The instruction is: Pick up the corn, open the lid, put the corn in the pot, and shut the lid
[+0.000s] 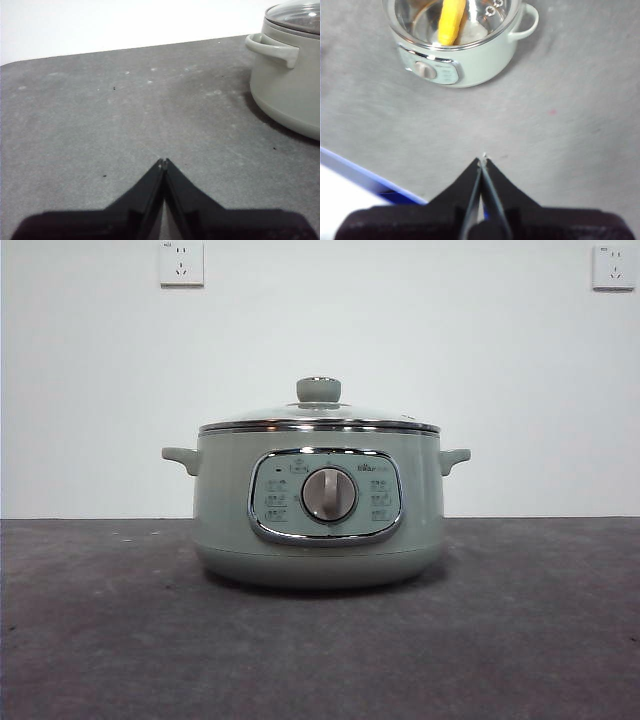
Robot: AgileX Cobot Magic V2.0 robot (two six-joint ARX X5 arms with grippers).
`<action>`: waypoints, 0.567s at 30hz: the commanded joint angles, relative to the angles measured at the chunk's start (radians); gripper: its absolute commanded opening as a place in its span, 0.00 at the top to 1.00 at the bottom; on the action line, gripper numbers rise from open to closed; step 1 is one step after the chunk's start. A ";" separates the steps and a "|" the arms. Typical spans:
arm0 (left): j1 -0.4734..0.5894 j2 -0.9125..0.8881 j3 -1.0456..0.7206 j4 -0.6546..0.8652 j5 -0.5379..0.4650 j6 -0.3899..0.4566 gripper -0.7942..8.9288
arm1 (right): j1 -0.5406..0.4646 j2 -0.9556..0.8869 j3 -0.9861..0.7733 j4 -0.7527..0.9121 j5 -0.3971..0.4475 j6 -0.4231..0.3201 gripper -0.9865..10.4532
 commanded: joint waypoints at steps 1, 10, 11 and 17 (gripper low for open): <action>-0.001 0.000 -0.010 0.007 -0.002 -0.006 0.92 | -0.061 -0.020 -0.017 0.010 0.066 -0.110 0.91; -0.001 0.008 -0.010 0.007 -0.002 -0.006 0.92 | -0.528 -0.279 -0.433 0.566 -0.068 -0.280 0.91; -0.001 0.010 -0.010 0.007 -0.002 -0.006 0.92 | -0.576 -0.323 -0.522 0.655 -0.067 -0.289 0.91; -0.001 0.020 -0.010 0.007 -0.002 -0.006 0.92 | -0.788 -0.560 -0.986 1.006 -0.203 -0.290 0.91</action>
